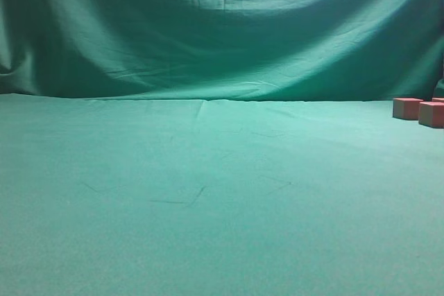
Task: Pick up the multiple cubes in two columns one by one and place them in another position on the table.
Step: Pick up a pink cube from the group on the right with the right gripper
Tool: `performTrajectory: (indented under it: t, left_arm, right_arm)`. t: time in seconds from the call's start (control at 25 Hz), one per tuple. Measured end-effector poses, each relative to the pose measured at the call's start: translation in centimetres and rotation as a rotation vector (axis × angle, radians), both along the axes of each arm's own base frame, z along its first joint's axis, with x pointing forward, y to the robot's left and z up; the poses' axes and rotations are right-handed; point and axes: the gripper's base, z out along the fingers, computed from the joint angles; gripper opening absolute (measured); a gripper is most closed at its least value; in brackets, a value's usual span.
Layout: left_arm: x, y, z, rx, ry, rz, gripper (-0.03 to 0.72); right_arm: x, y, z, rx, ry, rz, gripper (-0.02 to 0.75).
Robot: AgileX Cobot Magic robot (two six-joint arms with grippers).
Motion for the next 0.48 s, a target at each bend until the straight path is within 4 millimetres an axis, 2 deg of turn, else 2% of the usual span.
performTrajectory:
  t: [0.32,0.48]
  left_arm:
    - [0.0,0.0,0.0,0.000,0.000,0.000,0.000]
    - [0.0,0.0,0.0,0.000,0.000,0.000,0.000]
  right_arm:
    - [0.9,0.1,-1.8,0.004,0.003,0.004,0.517]
    - [1.1,0.1,-2.1,0.004,0.003,0.005,0.517]
